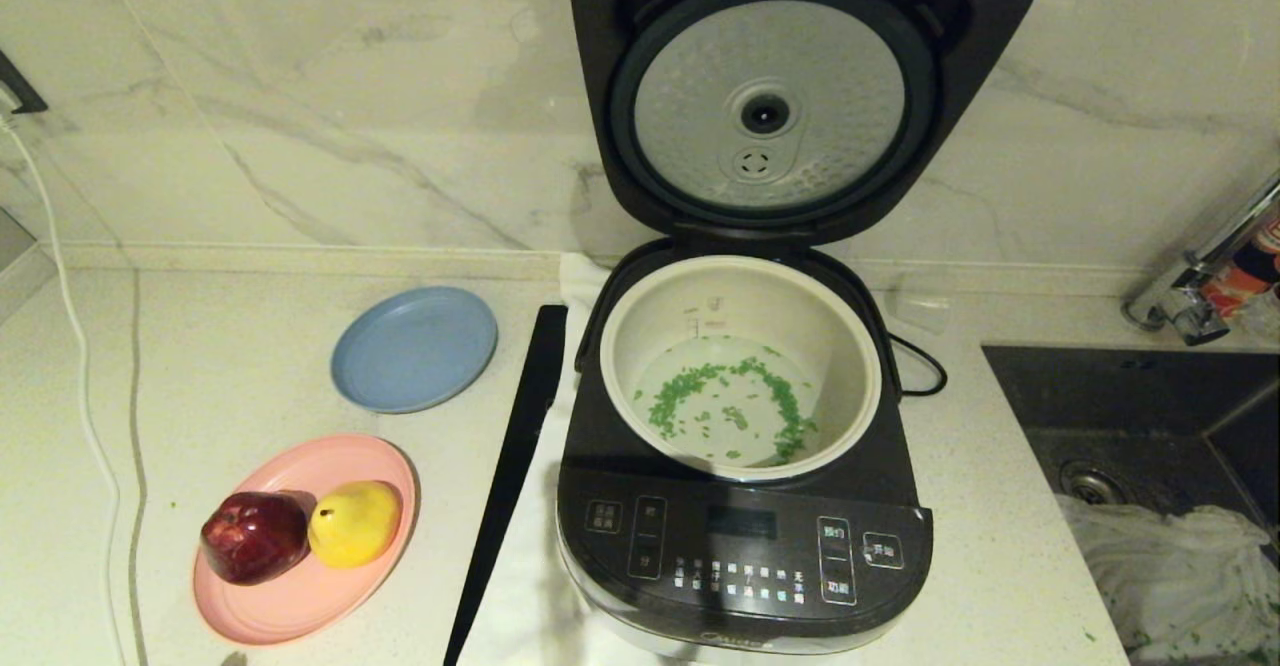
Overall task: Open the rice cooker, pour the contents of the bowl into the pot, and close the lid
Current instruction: Fill a bowl with water from the tap
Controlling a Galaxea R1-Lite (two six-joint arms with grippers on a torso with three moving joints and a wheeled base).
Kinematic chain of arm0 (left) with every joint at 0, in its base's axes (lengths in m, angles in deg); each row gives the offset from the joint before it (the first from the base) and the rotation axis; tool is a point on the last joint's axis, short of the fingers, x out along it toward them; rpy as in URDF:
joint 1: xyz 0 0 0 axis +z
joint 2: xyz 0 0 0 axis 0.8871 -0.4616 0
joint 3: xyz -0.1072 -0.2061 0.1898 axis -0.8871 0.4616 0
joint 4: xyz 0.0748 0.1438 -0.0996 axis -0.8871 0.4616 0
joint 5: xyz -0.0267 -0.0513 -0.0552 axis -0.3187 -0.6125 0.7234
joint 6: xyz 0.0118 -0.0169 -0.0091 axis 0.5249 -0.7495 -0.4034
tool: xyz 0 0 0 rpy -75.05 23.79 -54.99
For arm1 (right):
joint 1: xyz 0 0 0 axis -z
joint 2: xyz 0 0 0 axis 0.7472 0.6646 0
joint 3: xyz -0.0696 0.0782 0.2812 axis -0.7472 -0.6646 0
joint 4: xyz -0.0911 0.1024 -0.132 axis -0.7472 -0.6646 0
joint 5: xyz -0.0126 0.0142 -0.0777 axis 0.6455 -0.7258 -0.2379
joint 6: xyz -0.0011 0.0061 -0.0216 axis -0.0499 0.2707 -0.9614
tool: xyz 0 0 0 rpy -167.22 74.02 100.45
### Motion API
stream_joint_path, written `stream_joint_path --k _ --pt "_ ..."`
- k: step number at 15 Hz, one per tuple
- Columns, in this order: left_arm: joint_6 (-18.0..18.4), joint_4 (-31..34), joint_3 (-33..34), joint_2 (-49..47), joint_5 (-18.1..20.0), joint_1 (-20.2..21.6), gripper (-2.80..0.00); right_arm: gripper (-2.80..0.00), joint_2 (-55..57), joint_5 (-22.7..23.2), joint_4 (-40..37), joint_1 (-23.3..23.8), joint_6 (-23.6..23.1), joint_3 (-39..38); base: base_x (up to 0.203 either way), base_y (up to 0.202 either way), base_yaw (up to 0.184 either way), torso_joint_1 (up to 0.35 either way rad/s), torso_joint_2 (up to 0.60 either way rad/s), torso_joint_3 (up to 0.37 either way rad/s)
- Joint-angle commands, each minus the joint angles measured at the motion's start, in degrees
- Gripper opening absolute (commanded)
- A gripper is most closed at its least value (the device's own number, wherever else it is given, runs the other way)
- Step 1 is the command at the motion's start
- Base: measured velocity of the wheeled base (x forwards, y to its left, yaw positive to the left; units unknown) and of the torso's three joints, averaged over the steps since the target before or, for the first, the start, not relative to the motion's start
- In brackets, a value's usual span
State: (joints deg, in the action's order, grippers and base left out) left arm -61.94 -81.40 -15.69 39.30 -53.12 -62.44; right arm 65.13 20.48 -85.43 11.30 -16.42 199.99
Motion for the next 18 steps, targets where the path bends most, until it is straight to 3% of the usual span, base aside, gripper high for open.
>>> stream_joint_path --k 1,9,14,18 --pt "0.03 0.00 0.53 0.04 0.00 0.01 -2.80 -2.80 0.91 0.07 0.65 -0.66 0.40 0.25 0.000 0.000 0.000 0.000 0.00 0.000" --pt "0.03 0.00 0.53 0.04 0.00 0.01 -2.80 -2.80 -2.59 -0.07 -0.52 -1.48 1.24 -2.34 0.000 0.000 0.000 0.000 0.00 0.000" --pt "0.03 0.00 0.47 0.04 0.00 0.01 -2.80 -2.80 -14.55 -1.43 -0.98 -3.48 -3.30 -15.56 0.000 0.000 0.000 0.000 0.00 0.000" --pt "0.03 0.00 0.53 0.04 0.00 0.01 -2.80 -2.80 -24.04 -3.48 -1.47 -8.24 -5.83 -26.00 0.000 0.000 0.000 0.000 0.00 0.000"
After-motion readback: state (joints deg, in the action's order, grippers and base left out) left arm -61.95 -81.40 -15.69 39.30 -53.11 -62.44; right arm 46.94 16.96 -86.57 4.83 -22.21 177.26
